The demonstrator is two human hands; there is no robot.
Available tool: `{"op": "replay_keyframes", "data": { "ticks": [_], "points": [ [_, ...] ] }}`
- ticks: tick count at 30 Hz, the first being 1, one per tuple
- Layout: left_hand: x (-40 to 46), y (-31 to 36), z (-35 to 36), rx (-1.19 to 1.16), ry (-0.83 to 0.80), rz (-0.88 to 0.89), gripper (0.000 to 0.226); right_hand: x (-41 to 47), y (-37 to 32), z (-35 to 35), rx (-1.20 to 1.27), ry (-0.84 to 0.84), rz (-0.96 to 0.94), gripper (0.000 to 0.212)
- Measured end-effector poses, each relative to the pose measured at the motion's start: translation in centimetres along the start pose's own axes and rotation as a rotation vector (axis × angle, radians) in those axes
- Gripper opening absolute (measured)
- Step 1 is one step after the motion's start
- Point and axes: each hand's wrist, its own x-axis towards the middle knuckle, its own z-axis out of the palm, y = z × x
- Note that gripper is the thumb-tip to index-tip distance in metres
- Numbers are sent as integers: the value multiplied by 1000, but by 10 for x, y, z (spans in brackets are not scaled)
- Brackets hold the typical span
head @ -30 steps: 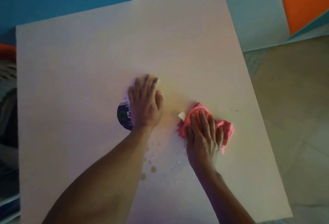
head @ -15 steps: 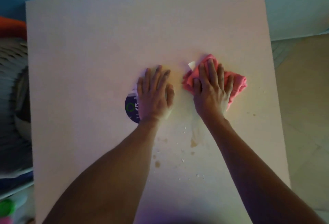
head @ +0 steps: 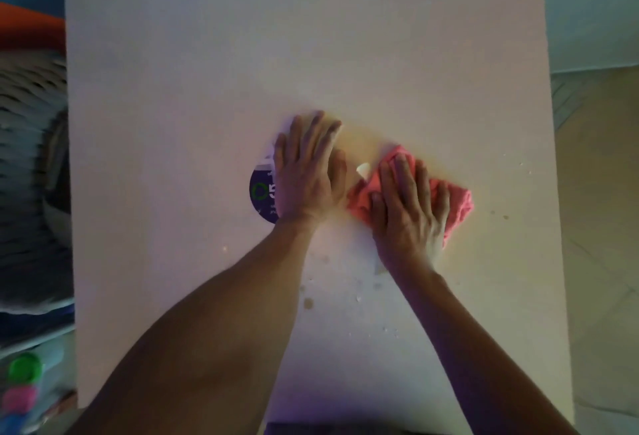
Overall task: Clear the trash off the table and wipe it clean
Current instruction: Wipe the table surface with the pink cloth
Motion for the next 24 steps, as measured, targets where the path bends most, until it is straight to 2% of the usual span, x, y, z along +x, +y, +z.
{"op": "replay_keyframes", "data": {
  "ticks": [4, 7, 12, 20, 24],
  "points": [
    [-1, -3, 3, 13, 23, 10, 45, 48, 2, 15, -36, 67, 27, 45],
    [-1, -4, 4, 12, 25, 11, 44, 52, 5, 19, -32, 91, 30, 44],
    [-1, -5, 3, -2, 35, 15, 45, 21, -4, 13, -19, 91, 102, 43],
    [-9, -8, 0, -30, -20, 30, 44, -74, 29, -19, -52, 50, 177, 47],
    [-1, 11, -3, -49, -94, -38, 49, -79, 41, -30, -34, -7, 199, 50]
  ]
}}
